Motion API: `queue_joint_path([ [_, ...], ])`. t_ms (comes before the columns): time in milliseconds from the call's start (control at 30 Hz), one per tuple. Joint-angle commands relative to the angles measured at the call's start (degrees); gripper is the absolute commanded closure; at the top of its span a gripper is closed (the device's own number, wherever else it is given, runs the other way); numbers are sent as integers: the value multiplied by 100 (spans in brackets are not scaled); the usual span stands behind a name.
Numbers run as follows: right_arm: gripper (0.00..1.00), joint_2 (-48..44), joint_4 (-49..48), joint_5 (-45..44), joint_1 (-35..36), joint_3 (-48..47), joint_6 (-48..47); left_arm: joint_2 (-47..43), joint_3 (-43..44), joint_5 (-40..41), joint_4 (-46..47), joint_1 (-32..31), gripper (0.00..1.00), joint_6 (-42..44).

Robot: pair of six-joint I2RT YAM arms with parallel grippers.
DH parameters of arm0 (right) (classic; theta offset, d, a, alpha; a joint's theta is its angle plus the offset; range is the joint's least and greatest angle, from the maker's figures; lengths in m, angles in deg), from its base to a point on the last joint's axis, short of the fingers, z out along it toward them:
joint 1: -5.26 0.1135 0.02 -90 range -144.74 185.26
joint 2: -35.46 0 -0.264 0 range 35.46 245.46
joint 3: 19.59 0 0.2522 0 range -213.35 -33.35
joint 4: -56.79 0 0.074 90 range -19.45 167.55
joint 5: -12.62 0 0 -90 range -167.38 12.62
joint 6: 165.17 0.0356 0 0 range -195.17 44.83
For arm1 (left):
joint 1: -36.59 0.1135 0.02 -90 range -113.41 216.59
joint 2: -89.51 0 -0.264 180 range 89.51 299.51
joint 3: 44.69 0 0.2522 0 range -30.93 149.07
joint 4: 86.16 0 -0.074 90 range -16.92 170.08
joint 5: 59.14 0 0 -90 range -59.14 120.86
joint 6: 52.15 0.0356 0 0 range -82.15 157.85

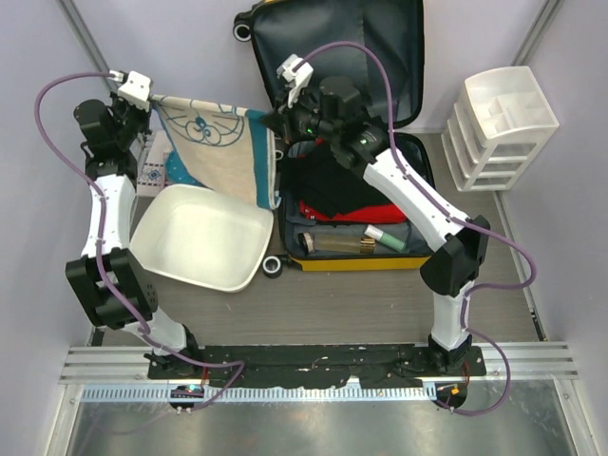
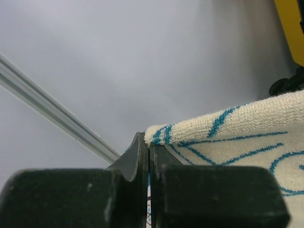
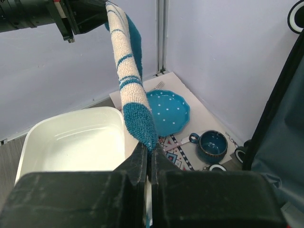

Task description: Open, take out, and arrange the luggage

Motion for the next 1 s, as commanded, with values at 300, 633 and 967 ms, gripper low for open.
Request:
queue_joint_path([
  [300, 99, -527, -551, 225, 526, 755, -585, -1124, -900, -1245, -117, 1264, 100, 98],
  [633, 99, -1152, -245, 664, 877, 1978, -445, -2013, -1534, -3319, -2935, 2531, 100, 1852],
  [967, 99, -1486, -234, 893, 1633, 3698, -269, -1269, -1262, -3093, -7136, 3120, 100, 6634],
])
